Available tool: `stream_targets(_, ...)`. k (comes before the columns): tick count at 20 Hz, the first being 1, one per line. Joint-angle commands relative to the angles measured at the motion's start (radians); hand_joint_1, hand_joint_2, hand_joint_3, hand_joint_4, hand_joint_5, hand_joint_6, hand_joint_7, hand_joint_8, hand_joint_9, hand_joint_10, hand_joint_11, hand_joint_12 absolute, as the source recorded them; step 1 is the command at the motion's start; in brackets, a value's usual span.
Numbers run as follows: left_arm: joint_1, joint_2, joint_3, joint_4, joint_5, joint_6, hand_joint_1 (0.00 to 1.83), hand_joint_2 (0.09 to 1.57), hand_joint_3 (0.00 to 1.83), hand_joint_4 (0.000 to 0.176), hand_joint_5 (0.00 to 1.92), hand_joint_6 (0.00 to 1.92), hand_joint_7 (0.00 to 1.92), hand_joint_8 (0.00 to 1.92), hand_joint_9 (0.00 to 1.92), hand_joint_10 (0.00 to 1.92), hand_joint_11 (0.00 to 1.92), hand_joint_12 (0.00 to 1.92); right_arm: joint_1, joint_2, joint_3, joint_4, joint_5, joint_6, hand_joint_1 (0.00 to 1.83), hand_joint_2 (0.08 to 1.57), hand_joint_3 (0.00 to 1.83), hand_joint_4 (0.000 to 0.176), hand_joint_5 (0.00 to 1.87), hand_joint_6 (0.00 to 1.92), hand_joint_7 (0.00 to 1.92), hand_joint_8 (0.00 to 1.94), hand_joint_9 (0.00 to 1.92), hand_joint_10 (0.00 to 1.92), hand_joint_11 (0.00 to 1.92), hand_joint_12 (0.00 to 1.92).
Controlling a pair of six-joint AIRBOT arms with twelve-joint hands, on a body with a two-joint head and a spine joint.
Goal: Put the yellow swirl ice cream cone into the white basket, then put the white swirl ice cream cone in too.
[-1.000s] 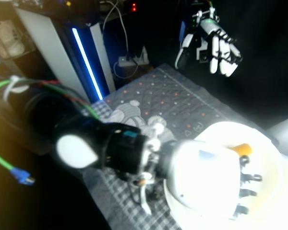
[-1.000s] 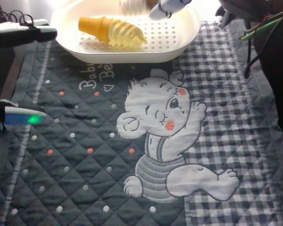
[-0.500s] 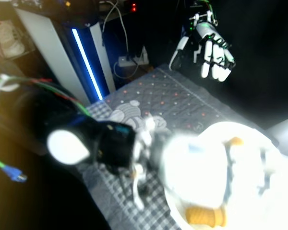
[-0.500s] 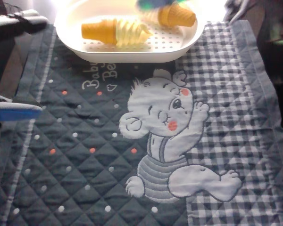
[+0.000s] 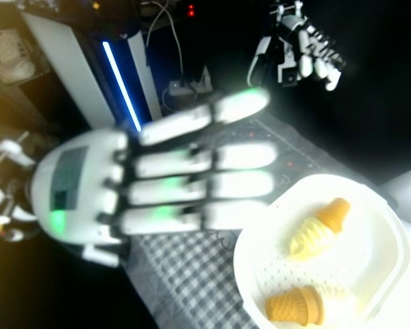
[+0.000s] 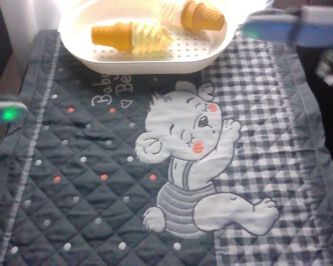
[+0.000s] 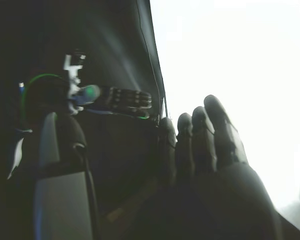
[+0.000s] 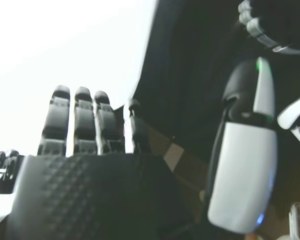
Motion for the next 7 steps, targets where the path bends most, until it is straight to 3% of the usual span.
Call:
stream_targets(1,0.000,0.004,-0.004,-0.006,-0.172,-0.003,0.69,0.92,0.06,0.000,0.07,0.00,0.12,0.00,0.18,0.02,0.00,1.45,-0.023,0.011,-0.018,0.083,0.236,0.001,0.77,0.91,0.02,0.175,0.04,0.00,0.05,0.00,0.03,0.00,0.00,0.00)
stream_targets(3,0.041,-0.002,-0.015,-0.033,-0.245,-0.022,0.36,0.89,0.41,0.000,0.04,0.00,0.12,0.00,0.19,0.09,0.00,1.55,-0.138,0.020,-0.078,0.159,0.372,-0.008,0.68,0.92,0.01,0.131,0.10,0.01,0.11,0.01,0.08,0.01,0.07,0.03)
stream_targets(5,0.071,-0.023,-0.013,-0.062,-0.297,-0.078,0.21,1.04,0.28,0.000,0.00,0.00,0.06,0.00,0.15,0.06,0.00,1.28,-0.211,0.020,-0.121,0.210,0.456,-0.009,0.59,0.95,0.01,0.135,0.07,0.00,0.07,0.00,0.04,0.00,0.00,0.00)
stream_targets(6,0.071,-0.040,-0.013,-0.074,-0.297,-0.082,0.13,1.15,0.19,0.000,0.00,0.00,0.06,0.00,0.15,0.04,0.00,1.10,-0.256,0.020,-0.149,0.246,0.474,-0.011,0.62,0.95,0.01,0.121,0.08,0.00,0.10,0.01,0.04,0.00,0.00,0.00)
stream_targets(7,0.070,-0.059,-0.013,-0.087,-0.297,-0.083,0.07,1.28,0.10,0.000,0.00,0.00,0.04,0.00,0.13,0.02,0.00,0.73,-0.285,0.019,-0.167,0.261,0.474,-0.011,0.52,0.99,0.02,0.099,0.04,0.00,0.07,0.00,0.03,0.00,0.00,0.00)
